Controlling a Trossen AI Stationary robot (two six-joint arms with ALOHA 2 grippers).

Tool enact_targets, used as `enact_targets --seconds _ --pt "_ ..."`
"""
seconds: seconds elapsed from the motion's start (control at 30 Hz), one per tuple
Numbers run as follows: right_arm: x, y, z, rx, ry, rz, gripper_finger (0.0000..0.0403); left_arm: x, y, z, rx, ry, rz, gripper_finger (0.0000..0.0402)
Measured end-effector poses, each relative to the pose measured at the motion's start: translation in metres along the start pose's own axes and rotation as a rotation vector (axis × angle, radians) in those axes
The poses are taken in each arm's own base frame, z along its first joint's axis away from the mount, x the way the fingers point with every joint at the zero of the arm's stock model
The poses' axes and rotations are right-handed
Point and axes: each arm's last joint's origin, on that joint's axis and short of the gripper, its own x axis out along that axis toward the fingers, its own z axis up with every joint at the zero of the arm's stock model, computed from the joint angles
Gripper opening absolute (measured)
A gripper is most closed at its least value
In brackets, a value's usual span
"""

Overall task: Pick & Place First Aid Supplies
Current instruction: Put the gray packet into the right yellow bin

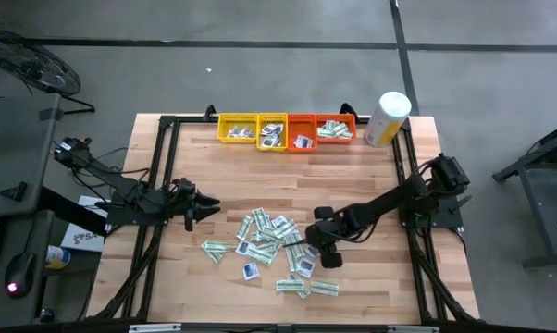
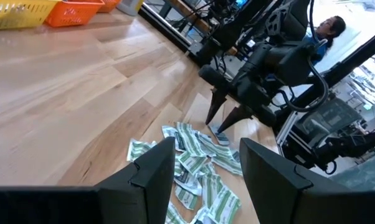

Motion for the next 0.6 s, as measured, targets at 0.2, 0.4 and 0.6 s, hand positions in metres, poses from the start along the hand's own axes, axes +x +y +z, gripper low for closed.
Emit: enact_targets --seconds 0.2,0.4,0.6 --pt "0.0003 -0.0001 -0.0007 0.006 0.008 0.004 0.0081 0.0001 0.0002 0.0001 0.000 -0.001 0.003 0.0179" --pt "0.0006 -0.0028 0.0007 0.098 0.005 0.037 0.0012 0.0001 0.0003 0.0000 -0.022 -0.001 0.004 0.0179" --pt "-0.0068 -0.0091 0.0036 0.175 -0.033 0.052 0.0004 0.0001 0.0002 0.0000 -0.058 -0.001 0.003 0.0179"
